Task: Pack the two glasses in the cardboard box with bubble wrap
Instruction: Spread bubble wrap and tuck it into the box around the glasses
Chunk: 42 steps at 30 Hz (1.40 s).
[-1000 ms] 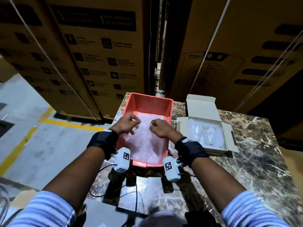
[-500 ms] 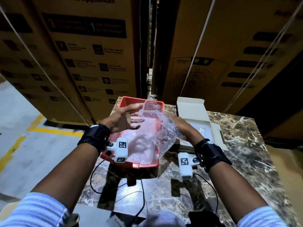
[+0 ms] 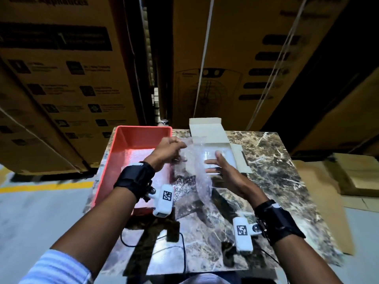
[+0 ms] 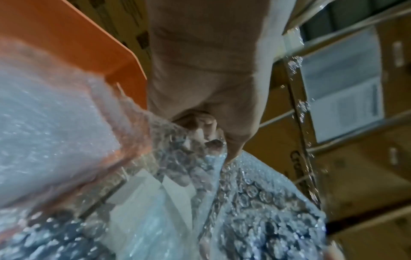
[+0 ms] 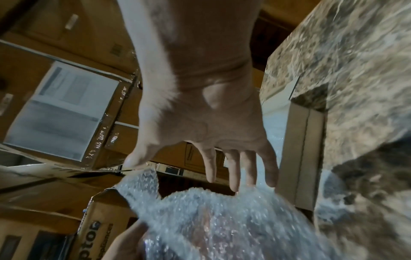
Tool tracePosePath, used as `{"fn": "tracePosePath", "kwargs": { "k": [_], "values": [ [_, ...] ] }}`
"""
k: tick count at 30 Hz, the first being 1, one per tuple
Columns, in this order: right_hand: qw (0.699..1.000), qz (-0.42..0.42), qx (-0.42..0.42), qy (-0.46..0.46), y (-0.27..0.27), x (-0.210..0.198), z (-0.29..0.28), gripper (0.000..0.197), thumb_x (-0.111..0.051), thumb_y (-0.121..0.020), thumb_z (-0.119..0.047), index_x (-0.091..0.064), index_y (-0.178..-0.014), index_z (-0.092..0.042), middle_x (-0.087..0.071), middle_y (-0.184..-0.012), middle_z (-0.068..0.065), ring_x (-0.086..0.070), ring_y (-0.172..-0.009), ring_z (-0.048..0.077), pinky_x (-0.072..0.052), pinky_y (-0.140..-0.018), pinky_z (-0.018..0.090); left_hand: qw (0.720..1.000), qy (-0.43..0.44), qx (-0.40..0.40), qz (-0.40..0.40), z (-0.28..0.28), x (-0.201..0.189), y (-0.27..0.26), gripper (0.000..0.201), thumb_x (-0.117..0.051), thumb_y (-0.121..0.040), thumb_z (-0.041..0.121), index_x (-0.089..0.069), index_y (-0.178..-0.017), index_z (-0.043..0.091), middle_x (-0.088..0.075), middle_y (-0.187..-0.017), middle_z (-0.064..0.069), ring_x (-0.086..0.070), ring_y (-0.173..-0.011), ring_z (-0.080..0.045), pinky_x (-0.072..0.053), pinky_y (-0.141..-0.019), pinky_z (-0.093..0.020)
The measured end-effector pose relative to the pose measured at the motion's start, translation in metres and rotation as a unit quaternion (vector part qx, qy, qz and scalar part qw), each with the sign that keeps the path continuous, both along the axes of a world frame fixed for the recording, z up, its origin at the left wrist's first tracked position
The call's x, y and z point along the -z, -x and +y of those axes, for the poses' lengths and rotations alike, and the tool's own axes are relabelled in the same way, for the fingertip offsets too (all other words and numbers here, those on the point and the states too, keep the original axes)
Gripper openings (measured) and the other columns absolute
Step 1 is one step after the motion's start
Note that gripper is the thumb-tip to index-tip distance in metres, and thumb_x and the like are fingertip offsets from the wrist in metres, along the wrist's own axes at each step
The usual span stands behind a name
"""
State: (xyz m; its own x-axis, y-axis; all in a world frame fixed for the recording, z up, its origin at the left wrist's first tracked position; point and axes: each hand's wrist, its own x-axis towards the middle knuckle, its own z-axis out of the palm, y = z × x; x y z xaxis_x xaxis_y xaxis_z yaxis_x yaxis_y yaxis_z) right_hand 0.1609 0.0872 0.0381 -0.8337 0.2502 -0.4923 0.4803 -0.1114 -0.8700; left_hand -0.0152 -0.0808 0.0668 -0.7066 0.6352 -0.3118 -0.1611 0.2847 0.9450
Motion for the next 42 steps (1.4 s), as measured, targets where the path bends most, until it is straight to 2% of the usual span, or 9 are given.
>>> {"fn": "tracePosePath", "kwargs": {
  "k": [5,10,15,20,24,29,32,37,42],
  "values": [
    [0.990,0.027,-0.023,-0.134,-0.031,0.009,-0.003,0.065,-0.083,-0.072,-0.065,-0.064,-0.126,-0.034,-0.068,-0.127,-0.003,-0.066,-0.114,0.012,-0.054,-0.100,0.042,0.991,0.044,0.103,0.066,0.042,-0.003,-0.035,0.008,-0.060,-0.101,0.015,-0.058,-0.095,0.010,-0.049,-0.074,-0.006,-0.063,-0.044,-0.017,-0.034,-0.037,-0.019],
    [0.992,0.042,0.059,-0.103,-0.059,0.018,0.008,0.015,-0.064,-0.100,-0.016,-0.074,-0.107,-0.007,-0.076,-0.105,0.014,-0.071,-0.097,0.036,-0.058,-0.089,0.047,0.972,0.099,0.171,0.124,0.057,0.006,-0.049,0.037,-0.070,-0.095,0.044,-0.066,-0.102,0.008,-0.067,-0.087,-0.007,-0.058,-0.051,-0.015,-0.034,-0.045,-0.021],
    [0.981,-0.013,0.184,-0.064,-0.095,0.026,0.026,0.032,-0.042,-0.110,-0.019,-0.063,-0.127,-0.003,-0.067,-0.115,0.031,-0.066,-0.098,0.044,-0.055,-0.083,0.045,0.934,0.192,0.298,0.053,0.057,0.013,-0.060,0.070,-0.061,-0.081,0.079,-0.074,-0.114,0.018,-0.078,-0.095,0.003,-0.066,-0.061,-0.006,-0.046,-0.071,-0.027],
    [0.970,-0.024,0.239,-0.025,-0.118,0.019,0.025,0.032,-0.031,-0.112,-0.019,-0.061,-0.103,-0.012,-0.067,-0.105,0.018,-0.064,-0.091,0.029,-0.054,-0.075,0.036,0.929,0.157,0.335,0.003,0.058,0.047,-0.066,0.039,-0.081,-0.086,0.032,-0.073,-0.104,-0.001,-0.078,-0.104,-0.009,-0.064,-0.086,-0.013,-0.044,-0.067,-0.023],
    [0.968,-0.048,0.247,0.023,-0.134,0.030,0.030,0.073,-0.027,-0.102,-0.069,-0.036,-0.154,-0.018,-0.034,-0.161,0.015,-0.035,-0.146,0.035,-0.024,-0.121,0.060,0.970,0.098,0.209,-0.070,0.057,0.076,-0.078,0.019,-0.077,-0.089,0.008,-0.063,-0.076,0.010,-0.069,-0.074,-0.007,-0.061,-0.061,-0.012,-0.041,-0.054,-0.022],
    [0.969,-0.040,0.244,-0.011,-0.135,0.030,0.037,0.074,-0.006,-0.099,-0.072,-0.008,-0.163,-0.034,-0.011,-0.170,0.011,-0.015,-0.155,0.035,-0.005,-0.118,0.068,0.987,0.085,0.093,-0.097,0.052,0.097,-0.094,0.012,-0.068,-0.097,0.014,-0.059,-0.090,0.010,-0.064,-0.084,-0.005,-0.050,-0.051,-0.012,-0.036,-0.045,-0.021],
    [0.987,-0.062,0.146,-0.016,-0.145,0.039,0.042,0.068,-0.031,-0.099,-0.067,-0.035,-0.155,-0.028,-0.035,-0.162,0.007,-0.039,-0.143,0.030,-0.026,-0.116,0.060,0.993,0.067,0.033,-0.090,0.052,0.099,-0.101,0.017,-0.063,-0.101,0.013,-0.061,-0.084,0.011,-0.062,-0.086,-0.008,-0.050,-0.055,-0.013,-0.038,-0.042,-0.019],
    [0.984,-0.097,0.150,0.001,-0.146,0.068,0.062,0.014,-0.060,-0.100,-0.008,-0.064,-0.104,0.005,-0.071,-0.085,0.017,-0.061,-0.055,0.010,-0.049,-0.049,0.022,0.992,0.061,-0.015,-0.105,0.042,0.113,-0.120,0.026,-0.071,-0.097,0.027,-0.061,-0.078,0.012,-0.074,-0.090,-0.011,-0.067,-0.072,-0.017,-0.041,-0.045,-0.018],
    [0.966,-0.148,0.202,0.060,-0.151,0.119,0.080,0.019,-0.049,-0.102,-0.005,-0.060,-0.116,0.003,-0.064,-0.083,0.014,-0.063,-0.067,0.024,-0.058,-0.058,0.034,0.976,0.084,-0.019,-0.201,0.024,0.144,-0.161,0.048,-0.094,-0.073,0.019,-0.059,-0.095,-0.005,-0.067,-0.077,-0.012,-0.070,-0.067,-0.022,-0.054,-0.056,-0.028]
  ]
}}
